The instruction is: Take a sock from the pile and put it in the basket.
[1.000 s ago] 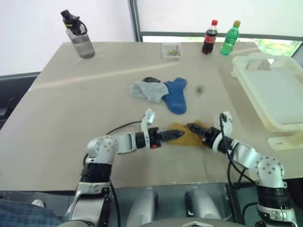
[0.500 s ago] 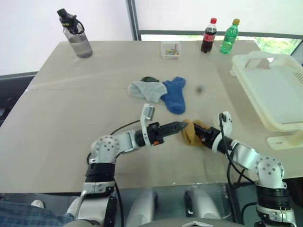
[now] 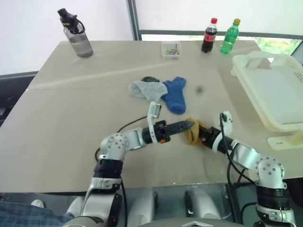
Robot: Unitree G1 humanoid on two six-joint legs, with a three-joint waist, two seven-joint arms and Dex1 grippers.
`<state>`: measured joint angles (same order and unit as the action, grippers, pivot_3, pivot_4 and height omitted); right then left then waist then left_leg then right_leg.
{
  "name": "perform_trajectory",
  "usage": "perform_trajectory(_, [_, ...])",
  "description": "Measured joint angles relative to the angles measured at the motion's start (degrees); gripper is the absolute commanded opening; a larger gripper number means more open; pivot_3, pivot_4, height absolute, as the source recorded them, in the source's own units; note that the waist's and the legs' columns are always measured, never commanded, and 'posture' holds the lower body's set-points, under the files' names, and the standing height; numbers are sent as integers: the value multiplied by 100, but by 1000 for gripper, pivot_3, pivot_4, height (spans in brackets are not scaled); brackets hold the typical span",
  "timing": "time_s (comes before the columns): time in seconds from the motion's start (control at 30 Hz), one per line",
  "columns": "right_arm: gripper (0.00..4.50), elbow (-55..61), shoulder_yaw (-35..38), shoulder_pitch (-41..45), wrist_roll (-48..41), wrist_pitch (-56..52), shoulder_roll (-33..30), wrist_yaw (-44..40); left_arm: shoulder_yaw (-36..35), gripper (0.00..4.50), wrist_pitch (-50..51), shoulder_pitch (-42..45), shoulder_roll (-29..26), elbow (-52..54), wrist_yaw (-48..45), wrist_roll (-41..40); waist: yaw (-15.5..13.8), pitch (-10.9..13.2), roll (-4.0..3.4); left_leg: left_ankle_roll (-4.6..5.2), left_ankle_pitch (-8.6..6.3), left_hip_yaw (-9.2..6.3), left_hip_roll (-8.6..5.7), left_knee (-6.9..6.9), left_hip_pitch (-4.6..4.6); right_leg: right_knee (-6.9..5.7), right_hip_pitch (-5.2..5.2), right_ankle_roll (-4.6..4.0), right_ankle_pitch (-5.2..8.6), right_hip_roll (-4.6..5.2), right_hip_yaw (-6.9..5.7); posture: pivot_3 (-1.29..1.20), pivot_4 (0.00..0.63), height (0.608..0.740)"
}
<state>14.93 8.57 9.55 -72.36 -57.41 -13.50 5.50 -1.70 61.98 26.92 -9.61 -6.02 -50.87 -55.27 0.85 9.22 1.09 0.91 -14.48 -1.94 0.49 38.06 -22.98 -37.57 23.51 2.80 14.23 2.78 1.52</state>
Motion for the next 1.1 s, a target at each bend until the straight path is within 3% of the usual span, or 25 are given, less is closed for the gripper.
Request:
perform_trajectory(0.13, [2968, 86, -67, -5, 108, 1, -52, -40, 0, 4466, -24, 0, 9, 1, -137, -2, 2, 3, -1, 0, 0, 0, 0, -4, 0, 2, 1, 0, 0, 0, -1, 0, 150, 740])
perform_trajectory(0.3, [4364, 258, -71, -68, 210, 45, -88, -272, -30, 4500, -30, -4, -44, 79, -321, -52, -1, 4, -1, 0, 0, -1, -1, -17, -1, 18, 0, 1, 0, 0, -2, 0, 150, 740])
perform_trajectory(0.83, [4364, 172, 167, -68, -80, 7, 93, -72, -6, 4500, -160, -13, -68, 93, -393, 12, -4, 6, 1, 0, 0, -1, 0, -34, -1, 35, 0, 2, -1, -1, -3, 0, 150, 740])
perform_trajectory(1.1, [4364, 498, -340, -41, 1037, 401, -222, -399, 11, 4500, -145, -20, -94, 30, -389, 123, -11, 6, 1, 0, 0, -2, -9, -43, -4, 49, 0, 24, -13, 0, -4, 0, 150, 740])
